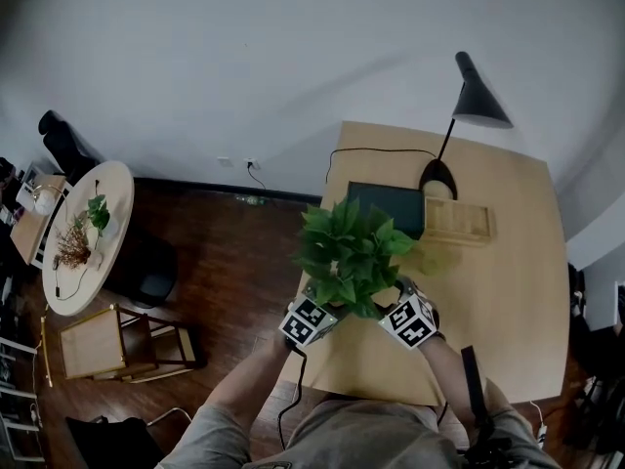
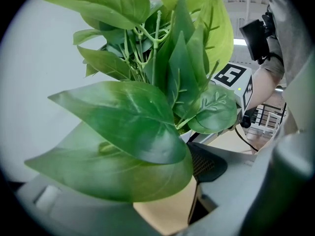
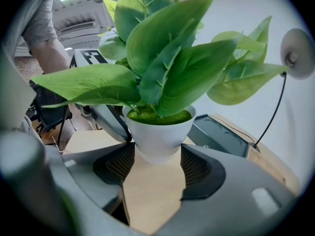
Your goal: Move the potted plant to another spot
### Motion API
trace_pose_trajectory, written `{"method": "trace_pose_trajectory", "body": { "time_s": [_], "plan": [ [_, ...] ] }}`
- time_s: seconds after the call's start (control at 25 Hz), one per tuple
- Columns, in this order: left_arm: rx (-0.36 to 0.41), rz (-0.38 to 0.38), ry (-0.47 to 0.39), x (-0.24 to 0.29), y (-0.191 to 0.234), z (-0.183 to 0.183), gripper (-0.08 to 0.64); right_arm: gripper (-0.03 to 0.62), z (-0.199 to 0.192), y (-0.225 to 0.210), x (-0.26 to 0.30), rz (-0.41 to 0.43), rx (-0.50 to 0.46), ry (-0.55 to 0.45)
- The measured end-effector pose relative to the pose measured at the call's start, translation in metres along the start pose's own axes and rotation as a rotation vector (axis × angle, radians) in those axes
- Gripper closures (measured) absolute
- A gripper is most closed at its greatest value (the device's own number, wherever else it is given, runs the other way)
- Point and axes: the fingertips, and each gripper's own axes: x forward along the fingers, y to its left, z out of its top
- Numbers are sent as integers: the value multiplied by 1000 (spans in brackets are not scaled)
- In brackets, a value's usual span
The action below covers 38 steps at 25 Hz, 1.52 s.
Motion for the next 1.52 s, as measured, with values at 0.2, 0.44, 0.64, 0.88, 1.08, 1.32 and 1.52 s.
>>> {"method": "trace_pose_trajectory", "body": {
  "time_s": [0.2, 0.44, 0.64, 0.88, 1.08, 1.32, 1.52],
  "plan": [
    [-34, 4, 19, -4, 21, -22, 222, 293, 3, 8, 30, 33, 3, 15],
    [-54, 2, 32, -1, 36, -37, 222, 293, -2, 10, 54, 58, 26, 30],
    [-64, -3, 52, 9, 50, -47, 222, 295, -9, 4, 75, 77, 47, 34],
    [-69, 4, 38, 29, 62, -50, 222, 293, -19, -11, 90, 89, 73, 28],
    [-54, 7, 28, 35, 67, -55, 224, 295, -25, -12, 100, 87, 93, 15],
    [-25, 20, 8, 37, 71, -55, 222, 296, -25, -18, 103, 57, 63, 14],
    [-6, 34, 11, 38, 70, -55, 219, 295, -26, -18, 103, 27, 43, 18]
  ]
}}
